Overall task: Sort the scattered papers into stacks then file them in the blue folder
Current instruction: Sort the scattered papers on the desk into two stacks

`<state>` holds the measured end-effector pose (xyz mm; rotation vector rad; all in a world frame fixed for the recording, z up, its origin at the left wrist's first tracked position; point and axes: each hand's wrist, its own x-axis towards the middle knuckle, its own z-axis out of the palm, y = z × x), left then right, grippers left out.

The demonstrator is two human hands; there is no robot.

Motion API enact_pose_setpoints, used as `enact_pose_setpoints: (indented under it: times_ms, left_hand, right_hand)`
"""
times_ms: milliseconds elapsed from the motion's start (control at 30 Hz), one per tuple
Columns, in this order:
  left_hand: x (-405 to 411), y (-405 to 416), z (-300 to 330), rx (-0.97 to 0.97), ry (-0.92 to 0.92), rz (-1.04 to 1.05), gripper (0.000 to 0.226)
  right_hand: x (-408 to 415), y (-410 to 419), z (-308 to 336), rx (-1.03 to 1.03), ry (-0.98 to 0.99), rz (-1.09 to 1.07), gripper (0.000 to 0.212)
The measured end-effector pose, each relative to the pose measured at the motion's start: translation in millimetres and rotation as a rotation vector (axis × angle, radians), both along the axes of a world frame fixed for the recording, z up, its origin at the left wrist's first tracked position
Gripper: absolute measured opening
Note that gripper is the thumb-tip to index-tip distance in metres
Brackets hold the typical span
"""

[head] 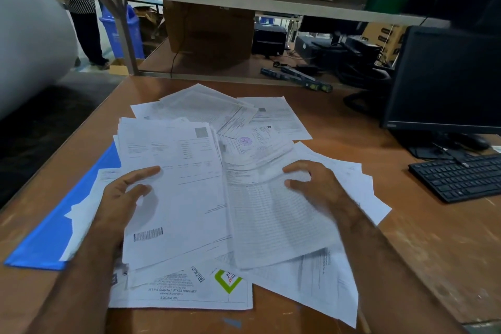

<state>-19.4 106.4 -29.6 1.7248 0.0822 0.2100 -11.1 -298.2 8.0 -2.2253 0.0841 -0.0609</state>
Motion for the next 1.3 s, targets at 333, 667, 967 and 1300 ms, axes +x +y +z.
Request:
enact_pose_setpoints:
  times_ms: [333,667,967,1300]
  left_hand:
    - [-1.8,-0.9,5.9,0.003,-0.013,-0.001,0.045]
    - [-4.0,-0.4,8.8,0.082,-0.014,-0.016,0.046]
    - [-1.6,-3.2,7.6,-0.034,-0.033,-0.064,0.041]
    - [3.2,0.5,1.0,0.086,-0.049,-0.018,0.036]
  right_hand:
    - [11.3,34.0,7.0,0.322,-0.013,0.224,0.053]
    - [35.5,98.1,-10.0,0.014,-0.037,0.487,0.072]
    - [56.6,132.2,-23.6,-0.215,-0.143,0.521,0.081]
    - [10.5,56.1,-32.8,-0.771,-0.007,0.172,0.06]
